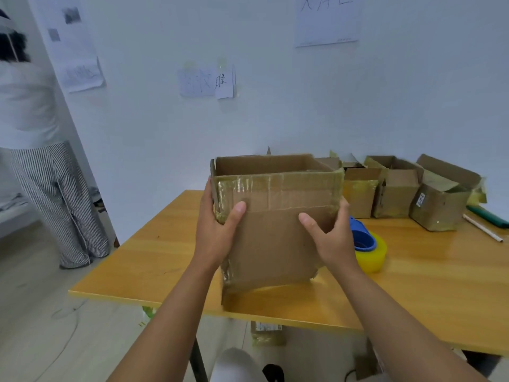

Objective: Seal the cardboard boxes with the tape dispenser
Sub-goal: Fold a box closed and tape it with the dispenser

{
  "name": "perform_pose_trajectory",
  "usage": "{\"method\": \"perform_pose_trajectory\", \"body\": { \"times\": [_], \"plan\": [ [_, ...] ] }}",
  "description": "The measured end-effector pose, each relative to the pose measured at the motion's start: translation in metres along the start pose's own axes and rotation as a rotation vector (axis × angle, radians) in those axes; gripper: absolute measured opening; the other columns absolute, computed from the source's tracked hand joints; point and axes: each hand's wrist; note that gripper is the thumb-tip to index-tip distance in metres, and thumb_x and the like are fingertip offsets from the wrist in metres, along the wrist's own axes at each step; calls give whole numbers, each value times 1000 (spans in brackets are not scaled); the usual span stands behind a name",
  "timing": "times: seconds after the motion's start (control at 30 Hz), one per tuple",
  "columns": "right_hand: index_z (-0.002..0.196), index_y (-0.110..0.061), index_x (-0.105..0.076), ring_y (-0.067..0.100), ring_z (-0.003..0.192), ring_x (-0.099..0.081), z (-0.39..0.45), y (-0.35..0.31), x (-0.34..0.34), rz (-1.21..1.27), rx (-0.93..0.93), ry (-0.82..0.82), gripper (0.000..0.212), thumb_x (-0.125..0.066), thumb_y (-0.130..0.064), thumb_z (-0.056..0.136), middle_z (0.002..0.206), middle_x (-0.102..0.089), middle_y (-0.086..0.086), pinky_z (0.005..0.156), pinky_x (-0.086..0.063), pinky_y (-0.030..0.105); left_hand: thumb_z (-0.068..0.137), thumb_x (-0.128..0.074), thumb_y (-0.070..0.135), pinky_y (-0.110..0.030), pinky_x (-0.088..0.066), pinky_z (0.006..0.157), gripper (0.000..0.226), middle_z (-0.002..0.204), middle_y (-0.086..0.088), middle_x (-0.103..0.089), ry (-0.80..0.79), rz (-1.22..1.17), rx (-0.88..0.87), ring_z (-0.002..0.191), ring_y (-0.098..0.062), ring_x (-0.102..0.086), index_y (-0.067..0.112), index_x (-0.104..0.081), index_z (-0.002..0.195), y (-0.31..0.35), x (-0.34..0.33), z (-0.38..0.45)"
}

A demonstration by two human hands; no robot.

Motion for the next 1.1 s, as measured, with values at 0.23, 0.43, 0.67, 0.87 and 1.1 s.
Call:
{"method": "perform_pose_trajectory", "body": {
  "times": [0.23, 0.43, 0.67, 0.87, 1.1],
  "plan": [
    [156, -38, -11, 17, 145, -31, -2, 1, 12, 2, -50, -154, 130, -70, -88, 51, 160, -29, -7, 116, -36, 49, 73, -52, 87, -15, -44, 88, 85, 132, 35, -51, -20, -3, 30, 117, 15, -50, 51, -30, 147, -9, 10, 3],
    [159, -29, -2, 16, 147, -27, -2, 6, 14, 103, -103, -163, 132, -72, -76, 58, 163, -24, -4, 118, -33, 46, 80, -50, 80, -18, -44, 92, 75, 134, 32, -51, -46, -26, 44, 120, 12, -49, 49, -32, 147, -11, 2, -1],
    [155, -15, -24, 25, 142, -39, 1, -6, 14, 80, -68, -150, 120, -66, -82, 64, 155, -40, 7, 113, -39, 52, 89, -50, 63, -9, -43, 91, 65, 134, 31, -52, -45, -27, 5, 123, 9, -49, 43, -34, 149, -10, 1, 0],
    [140, -6, -39, 30, 130, -49, 0, 2, 11, 66, -119, -109, 102, -64, -76, 70, 141, -52, 12, 104, -46, 51, 88, -52, 68, -38, -45, 104, 66, 141, 21, -50, -69, 1, -1, 130, -2, -48, 45, -34, 148, -14, 5, 0],
    [103, -23, -50, -11, 69, -50, -1, 1, 8, 29, -35, -20, 51, -55, -67, 77, 79, -45, -15, 64, -44, 14, 85, -53, 71, -55, -39, 110, 80, 153, 8, -39, -103, 15, -9, 140, -17, -40, 41, -23, 154, -16, 8, -5]
  ]
}}
Point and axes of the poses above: each hand's wrist, its own z-axis towards the middle knuckle, its own x-axis out of the back of the hand, y = z × x
